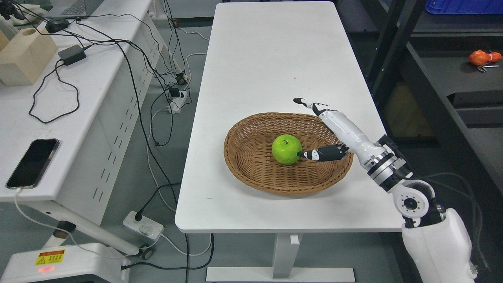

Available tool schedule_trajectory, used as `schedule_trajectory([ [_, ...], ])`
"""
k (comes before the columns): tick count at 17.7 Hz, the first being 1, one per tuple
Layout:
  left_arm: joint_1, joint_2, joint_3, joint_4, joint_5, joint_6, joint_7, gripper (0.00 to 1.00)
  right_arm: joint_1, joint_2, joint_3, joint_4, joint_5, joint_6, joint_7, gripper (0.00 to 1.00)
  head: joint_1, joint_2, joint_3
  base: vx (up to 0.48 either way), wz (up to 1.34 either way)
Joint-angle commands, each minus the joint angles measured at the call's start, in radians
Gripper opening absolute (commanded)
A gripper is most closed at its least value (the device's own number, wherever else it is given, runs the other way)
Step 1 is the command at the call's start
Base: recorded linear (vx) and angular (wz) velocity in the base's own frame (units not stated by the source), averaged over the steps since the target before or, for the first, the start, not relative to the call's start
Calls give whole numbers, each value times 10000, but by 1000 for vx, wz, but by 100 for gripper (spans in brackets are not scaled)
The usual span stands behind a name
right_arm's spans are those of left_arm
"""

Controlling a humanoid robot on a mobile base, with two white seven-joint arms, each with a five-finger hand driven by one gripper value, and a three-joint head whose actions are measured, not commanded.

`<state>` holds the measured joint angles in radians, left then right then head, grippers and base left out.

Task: Place green apple on left shelf middle layer
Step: 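Reach the right hand toward the green apple in the wicker basket, then close the right hand fingers around the green apple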

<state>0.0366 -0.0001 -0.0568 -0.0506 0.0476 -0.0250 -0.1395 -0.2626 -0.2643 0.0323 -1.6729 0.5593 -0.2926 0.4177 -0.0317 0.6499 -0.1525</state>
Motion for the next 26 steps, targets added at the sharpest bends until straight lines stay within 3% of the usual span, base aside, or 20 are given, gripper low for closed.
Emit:
schedule_trajectory([
  [1,2,175,0,0,-1,5,14,100,-810,-1023,2799,680,1568,426,851,100,0,0,0,166,-99],
  [7,2,175,0,0,-1,5,14,100,-795,-1896,3758,883,2031,-95,1253,100,0,0,0,110,-48],
  [15,2,175,0,0,-1,5,14,100,-1056,-2112,3773,1282,2062,-463,1269,94,0,0,0,55,-31],
  [17,2,175,0,0,-1,-10,-1,100,-1041,-2128,3651,1282,2016,-540,1269,79,0,0,0,21,2],
  [20,2,175,0,0,-1,5,-1,100,-873,-2189,3070,1267,1970,-1258,1268,31,0,0,0,11,1],
  [21,2,175,0,15,-1,-10,-1,100,-675,-2189,2779,1236,1909,-1580,1314,7,0,0,0,0,0],
  [26,2,175,0,15,-1,-10,-1,100,-458,-2174,816,778,1694,-1752,1284,1,0,0,0,0,0],
])
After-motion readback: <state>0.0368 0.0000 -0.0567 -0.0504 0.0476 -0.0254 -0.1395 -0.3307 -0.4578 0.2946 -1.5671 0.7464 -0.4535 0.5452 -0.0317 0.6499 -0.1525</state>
